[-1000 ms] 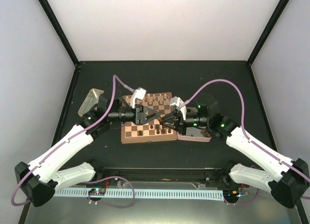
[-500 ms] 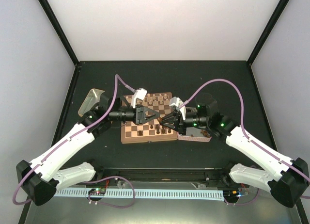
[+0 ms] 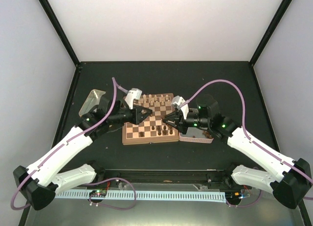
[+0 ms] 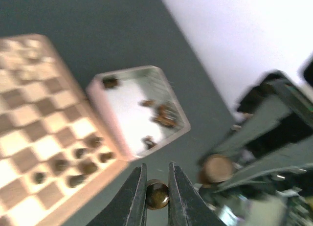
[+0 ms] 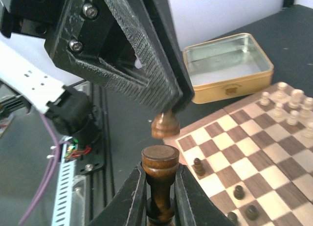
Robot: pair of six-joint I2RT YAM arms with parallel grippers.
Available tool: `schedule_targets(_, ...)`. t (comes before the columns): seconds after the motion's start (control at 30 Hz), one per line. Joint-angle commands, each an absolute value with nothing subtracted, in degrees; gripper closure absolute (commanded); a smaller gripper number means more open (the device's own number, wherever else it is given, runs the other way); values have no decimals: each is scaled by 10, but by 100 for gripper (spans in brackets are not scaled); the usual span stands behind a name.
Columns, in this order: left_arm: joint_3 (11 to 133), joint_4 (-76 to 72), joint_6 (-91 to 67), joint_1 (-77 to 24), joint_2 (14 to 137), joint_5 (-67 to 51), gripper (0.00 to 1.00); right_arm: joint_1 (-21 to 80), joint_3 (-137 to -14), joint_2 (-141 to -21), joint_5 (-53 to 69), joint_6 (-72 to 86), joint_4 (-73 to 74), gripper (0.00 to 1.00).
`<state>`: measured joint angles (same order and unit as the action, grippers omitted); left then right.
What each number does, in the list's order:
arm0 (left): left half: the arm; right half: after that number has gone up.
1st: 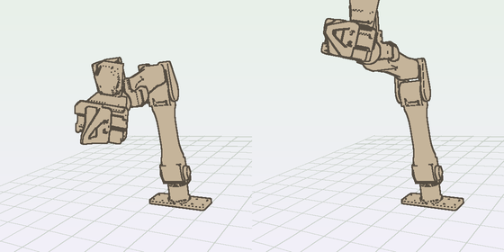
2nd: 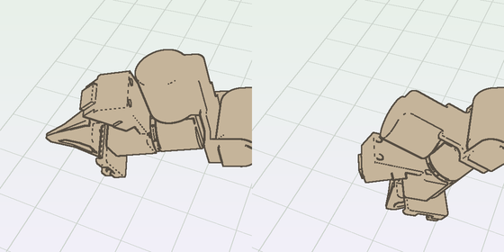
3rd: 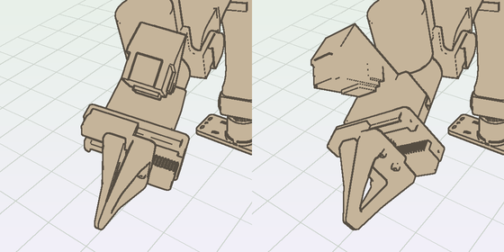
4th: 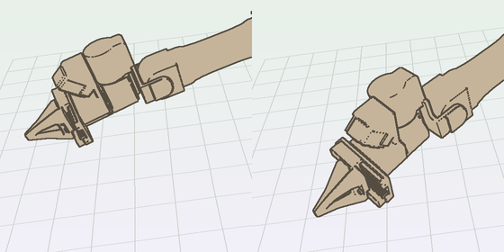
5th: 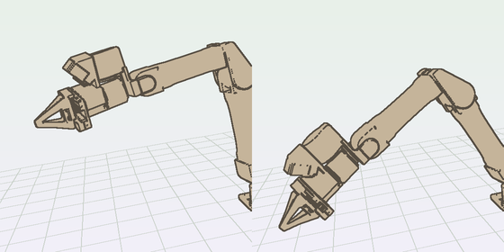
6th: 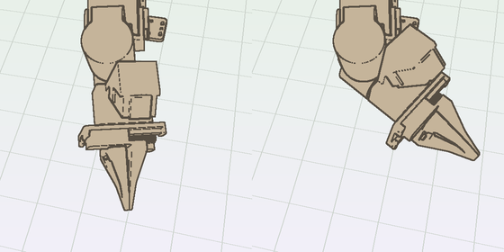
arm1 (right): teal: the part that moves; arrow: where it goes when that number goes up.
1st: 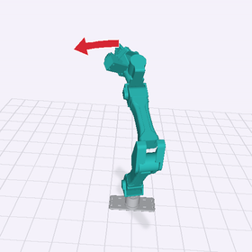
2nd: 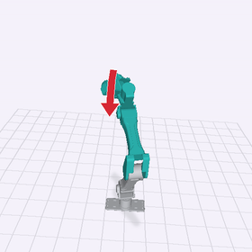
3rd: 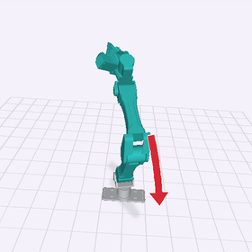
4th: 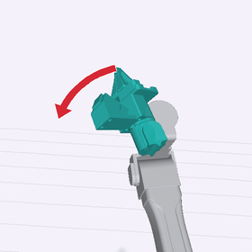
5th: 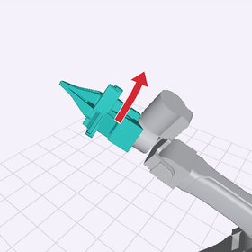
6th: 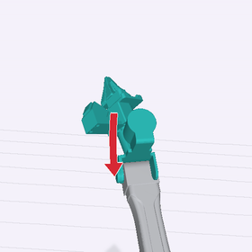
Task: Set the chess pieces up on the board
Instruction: Pick up the chess piece from the storage box, then place the chess piece on the chessboard.
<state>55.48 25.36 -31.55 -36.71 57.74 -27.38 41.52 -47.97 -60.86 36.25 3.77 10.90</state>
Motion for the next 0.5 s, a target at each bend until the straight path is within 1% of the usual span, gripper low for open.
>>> schedule_targets(0.0,555,346,-292,-365,540,-26,97,417,-464,-609,268,59,109,86)
schedule_targets(0.1,509,366,-302,-366,526,73,97,418,-457,-610,246,72,104,86)
schedule_targets(0.17,473,365,-313,-366,523,107,97,418,-454,-610,240,79,98,86)
schedule_targets(0.33,401,335,-347,-365,553,124,97,417,-455,-619,237,85,92,86)
schedule_targets(0.47,388,314,-356,-365,605,130,97,418,-458,-625,243,88,91,86)
